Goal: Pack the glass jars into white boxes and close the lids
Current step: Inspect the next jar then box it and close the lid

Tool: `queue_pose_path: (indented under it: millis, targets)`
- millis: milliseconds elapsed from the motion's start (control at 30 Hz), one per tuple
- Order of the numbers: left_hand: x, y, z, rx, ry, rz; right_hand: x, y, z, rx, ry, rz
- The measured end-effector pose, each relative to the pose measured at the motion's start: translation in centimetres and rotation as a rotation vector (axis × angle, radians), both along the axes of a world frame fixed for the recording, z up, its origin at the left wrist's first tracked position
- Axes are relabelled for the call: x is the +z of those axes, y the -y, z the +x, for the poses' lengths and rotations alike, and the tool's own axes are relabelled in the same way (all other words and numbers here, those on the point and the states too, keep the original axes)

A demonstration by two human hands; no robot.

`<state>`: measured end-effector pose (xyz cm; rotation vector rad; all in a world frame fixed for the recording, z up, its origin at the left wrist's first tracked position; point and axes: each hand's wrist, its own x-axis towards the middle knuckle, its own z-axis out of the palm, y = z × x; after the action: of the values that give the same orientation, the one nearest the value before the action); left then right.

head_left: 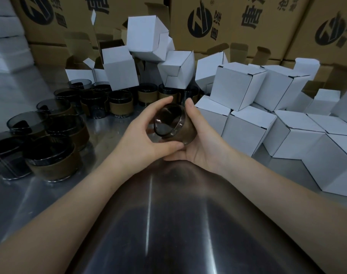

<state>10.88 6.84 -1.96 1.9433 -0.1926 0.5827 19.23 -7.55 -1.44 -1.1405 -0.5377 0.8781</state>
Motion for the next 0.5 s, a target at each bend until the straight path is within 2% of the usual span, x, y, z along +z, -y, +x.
queue_pose_path:
  millis: [267, 500]
  targets:
    - [0.0, -0.8, 0.0, -0.125, -0.087, -0.440, 0.3, 0.1, 0.2, 0.051, 0.001, -0.100]
    - [0.4, -1.2, 0.3, -0.306, -0.174, -0.709, 0.2, -0.3, 0.0, -0.059, 0.159, -0.126]
